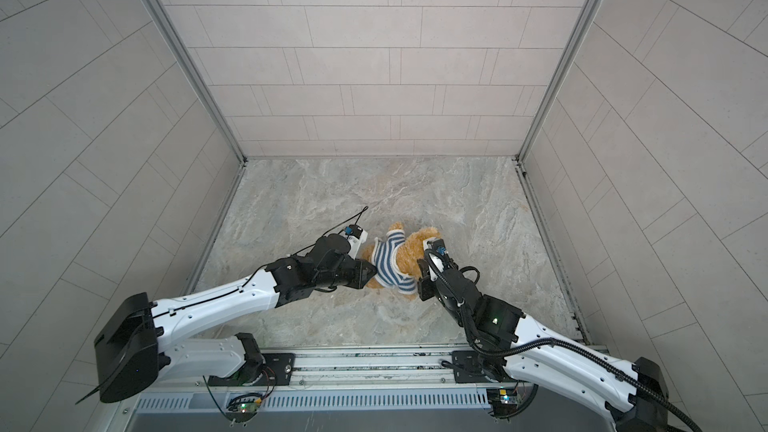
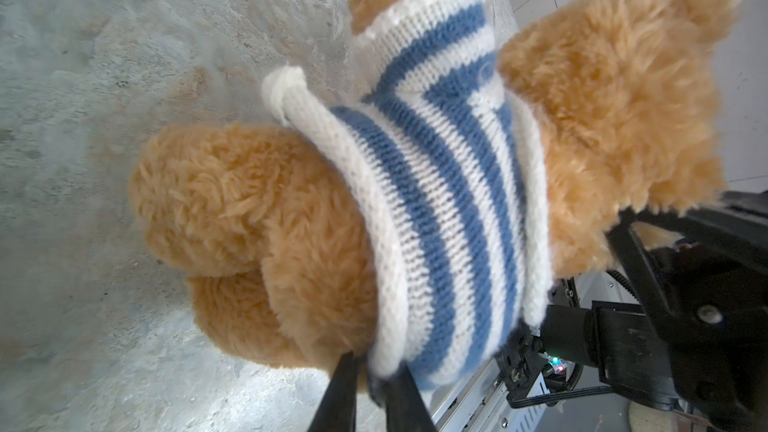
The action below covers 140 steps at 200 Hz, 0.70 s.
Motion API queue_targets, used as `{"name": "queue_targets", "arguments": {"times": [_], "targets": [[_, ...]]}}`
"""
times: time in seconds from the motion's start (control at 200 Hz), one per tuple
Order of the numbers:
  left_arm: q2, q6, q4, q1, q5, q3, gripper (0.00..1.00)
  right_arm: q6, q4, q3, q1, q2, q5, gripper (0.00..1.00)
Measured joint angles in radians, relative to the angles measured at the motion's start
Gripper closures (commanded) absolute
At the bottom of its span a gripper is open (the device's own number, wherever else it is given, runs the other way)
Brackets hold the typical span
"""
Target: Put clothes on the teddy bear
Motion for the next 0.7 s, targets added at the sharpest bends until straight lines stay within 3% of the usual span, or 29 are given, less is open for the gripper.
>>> {"name": "queue_targets", "arguments": {"times": [0.29,0.486,0.701], "targets": [[-0.142,0.005,-0.046,0.042,-0.001,-0.002,0.65,-0.084,0.006,0.000,0.007,-0.026,-0.039,1.00],[-0.132,0.003,-0.047,0.058,0.009,0.006,0.64,-0.112,0.011,0.000,0.016,-0.027,-0.060,1.00],[-0.071,-0.006,-0.040,0.058,0.023,0.022,0.74,-0.132,0.025,0.000,0.029,-0.028,-0.064,1.00]]}}
